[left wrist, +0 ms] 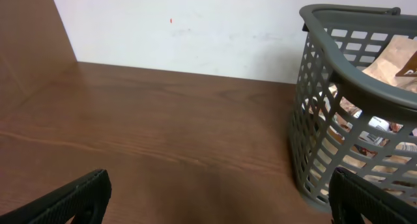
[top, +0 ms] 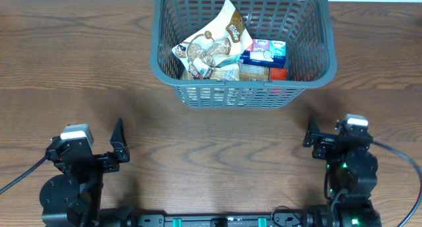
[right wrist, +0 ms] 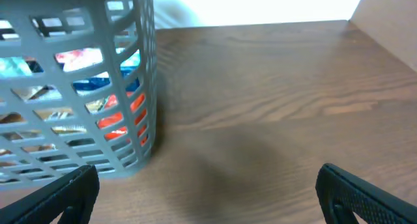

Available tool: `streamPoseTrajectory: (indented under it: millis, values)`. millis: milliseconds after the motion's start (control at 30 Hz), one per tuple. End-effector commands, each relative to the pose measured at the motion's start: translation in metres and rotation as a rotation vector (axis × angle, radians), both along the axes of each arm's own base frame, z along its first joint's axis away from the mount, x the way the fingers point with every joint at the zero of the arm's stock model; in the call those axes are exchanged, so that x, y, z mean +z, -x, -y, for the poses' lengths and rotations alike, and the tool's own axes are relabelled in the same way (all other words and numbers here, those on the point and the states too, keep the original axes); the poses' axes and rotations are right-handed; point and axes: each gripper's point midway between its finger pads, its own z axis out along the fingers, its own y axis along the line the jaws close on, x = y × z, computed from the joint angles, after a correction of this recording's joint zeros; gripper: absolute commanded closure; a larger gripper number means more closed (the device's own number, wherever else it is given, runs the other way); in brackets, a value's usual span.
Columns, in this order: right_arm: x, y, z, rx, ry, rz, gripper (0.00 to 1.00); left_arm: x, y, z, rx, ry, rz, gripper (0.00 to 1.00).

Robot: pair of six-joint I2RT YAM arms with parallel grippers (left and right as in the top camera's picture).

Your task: Pack container

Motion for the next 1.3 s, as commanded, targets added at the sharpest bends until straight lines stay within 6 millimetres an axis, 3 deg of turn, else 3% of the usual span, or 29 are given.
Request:
streamPoseTrajectory:
  millis: [0, 833, 933, 1100, 1267]
  values:
    - [-0.009, 0.001, -0.006, 0.048, -0.001, 0.035, 0.01, -0.001, 0.0, 0.002, -0.01, 0.009, 0.001, 0.01]
    - [-0.018, 0.0, -0.007, 0.047, -0.025, 0.27, 0.01, -0.001, 0.0, 0.002, -0.01, 0.009, 0.001, 0.01]
    - [-0.028, 0.001, -0.019, 0.126, 0.011, 0.226, 0.01, -0.001, 0.0, 0.002, -0.01, 0.009, 0.001, 0.01]
    - [-0.025, 0.002, -0.038, 0.259, 0.11, 0.234, 0.01, -0.001, 0.0, 0.002, -0.01, 0.009, 0.001, 0.01]
    - [-0.024, 0.002, -0.038, 0.261, 0.129, 0.236, 0.01, -0.001, 0.0, 0.002, -0.01, 0.009, 0.001, 0.01]
